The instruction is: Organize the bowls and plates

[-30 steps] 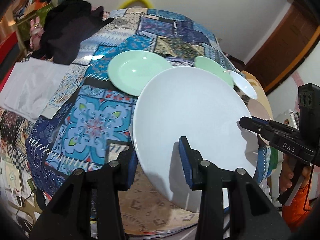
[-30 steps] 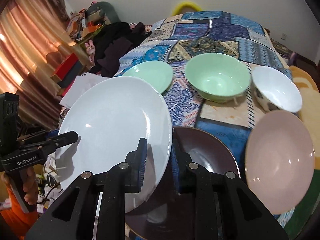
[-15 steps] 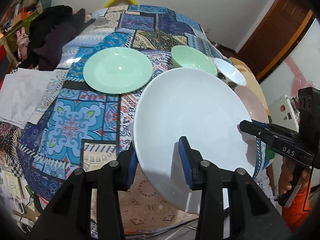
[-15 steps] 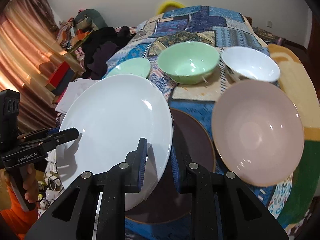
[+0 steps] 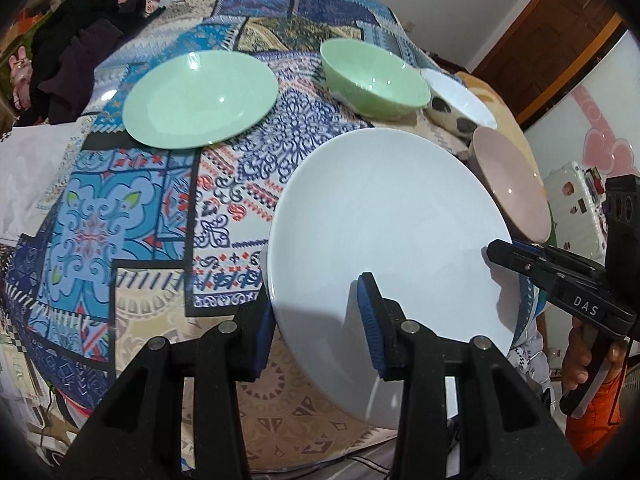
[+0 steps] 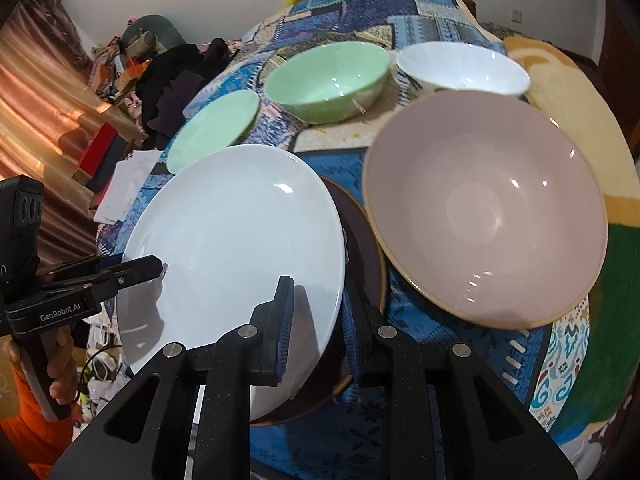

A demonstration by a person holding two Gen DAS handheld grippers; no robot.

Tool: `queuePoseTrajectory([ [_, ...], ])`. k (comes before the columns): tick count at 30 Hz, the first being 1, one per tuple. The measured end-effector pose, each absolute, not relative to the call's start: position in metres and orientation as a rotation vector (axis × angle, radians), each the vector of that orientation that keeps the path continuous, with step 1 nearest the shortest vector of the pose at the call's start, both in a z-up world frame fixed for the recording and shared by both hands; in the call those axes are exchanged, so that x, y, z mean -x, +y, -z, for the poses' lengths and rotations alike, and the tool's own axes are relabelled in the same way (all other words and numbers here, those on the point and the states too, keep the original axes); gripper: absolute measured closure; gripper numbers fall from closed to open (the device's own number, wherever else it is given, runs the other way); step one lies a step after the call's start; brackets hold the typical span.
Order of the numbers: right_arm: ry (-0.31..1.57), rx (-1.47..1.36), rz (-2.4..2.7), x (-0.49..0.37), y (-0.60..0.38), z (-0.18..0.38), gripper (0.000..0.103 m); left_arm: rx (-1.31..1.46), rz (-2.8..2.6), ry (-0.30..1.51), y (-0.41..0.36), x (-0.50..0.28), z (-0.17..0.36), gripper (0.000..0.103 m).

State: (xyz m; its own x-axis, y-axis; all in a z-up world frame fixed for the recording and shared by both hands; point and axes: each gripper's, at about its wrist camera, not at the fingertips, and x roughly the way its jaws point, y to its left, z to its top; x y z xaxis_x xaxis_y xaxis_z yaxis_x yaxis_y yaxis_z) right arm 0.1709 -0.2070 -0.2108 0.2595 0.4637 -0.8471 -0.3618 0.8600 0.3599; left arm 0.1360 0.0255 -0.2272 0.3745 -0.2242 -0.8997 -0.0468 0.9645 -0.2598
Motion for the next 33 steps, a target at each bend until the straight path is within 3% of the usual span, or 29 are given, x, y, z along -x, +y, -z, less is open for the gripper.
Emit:
queuePoseTrajectory([
  [33,1.148,-0.023,-0.502,-0.165,-0.215,0.207,0.079,0.269,0.14,1.246,0.016,-0.151,0.253,0.063],
])
